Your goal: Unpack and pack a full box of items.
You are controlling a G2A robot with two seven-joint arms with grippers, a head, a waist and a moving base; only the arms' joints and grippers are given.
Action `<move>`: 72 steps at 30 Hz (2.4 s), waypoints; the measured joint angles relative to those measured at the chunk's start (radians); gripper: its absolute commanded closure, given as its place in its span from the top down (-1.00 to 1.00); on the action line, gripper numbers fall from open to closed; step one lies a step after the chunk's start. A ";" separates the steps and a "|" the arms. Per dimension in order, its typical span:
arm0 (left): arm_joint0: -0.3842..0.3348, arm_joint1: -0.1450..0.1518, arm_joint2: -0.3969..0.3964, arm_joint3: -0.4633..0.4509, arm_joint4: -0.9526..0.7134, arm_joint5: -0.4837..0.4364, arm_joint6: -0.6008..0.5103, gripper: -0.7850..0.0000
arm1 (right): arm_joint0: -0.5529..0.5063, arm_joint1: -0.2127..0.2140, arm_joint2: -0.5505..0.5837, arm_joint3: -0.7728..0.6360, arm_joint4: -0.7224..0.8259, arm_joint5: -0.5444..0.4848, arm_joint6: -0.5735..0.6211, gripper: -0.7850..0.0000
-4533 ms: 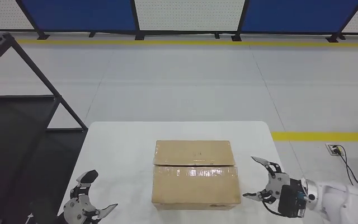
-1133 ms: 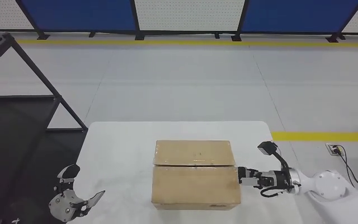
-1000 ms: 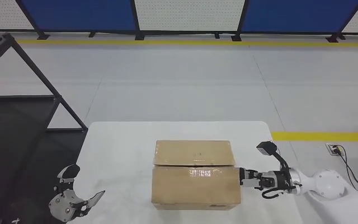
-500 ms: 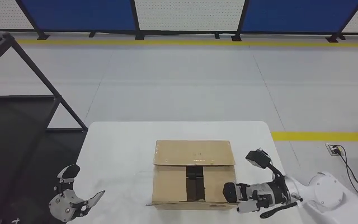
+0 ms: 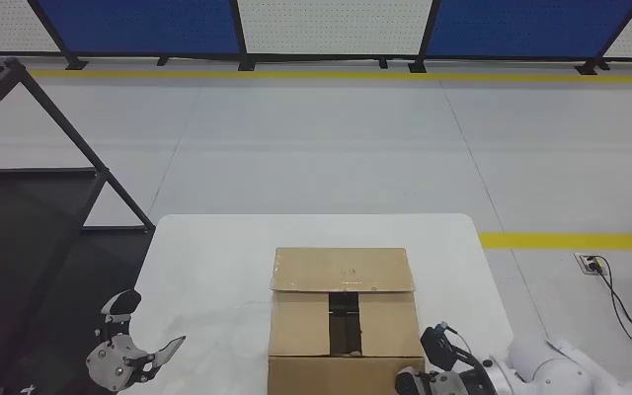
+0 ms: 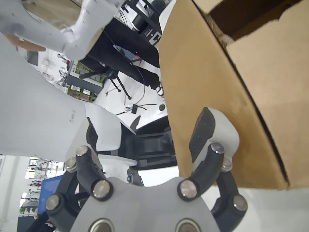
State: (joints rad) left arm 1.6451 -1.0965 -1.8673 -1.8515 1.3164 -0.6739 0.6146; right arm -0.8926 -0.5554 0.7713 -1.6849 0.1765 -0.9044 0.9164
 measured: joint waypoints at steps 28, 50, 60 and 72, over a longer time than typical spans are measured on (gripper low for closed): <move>0.000 0.000 0.000 0.000 0.000 0.000 0.000 1.00 | 0.200 0.109 -0.167 -0.016 0.214 -0.108 -0.109 1.00; 0.000 0.000 0.000 0.000 0.000 0.000 0.000 1.00 | 0.206 0.077 -0.144 0.120 0.747 -0.005 -0.049 1.00; 0.002 -0.003 0.002 -0.012 -0.051 0.032 -0.018 1.00 | 0.265 0.010 -0.151 0.167 0.826 0.516 -0.108 1.00; -0.003 -0.006 0.016 -0.029 -0.060 0.056 -0.044 1.00 | 0.303 -0.060 -0.147 0.271 0.824 0.726 -0.098 1.00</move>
State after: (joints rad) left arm 1.6424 -1.1021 -1.8517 -1.8810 1.2564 -0.6175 0.5707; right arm -0.5900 -0.6156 0.6240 -1.4137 1.0008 -0.1788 0.8188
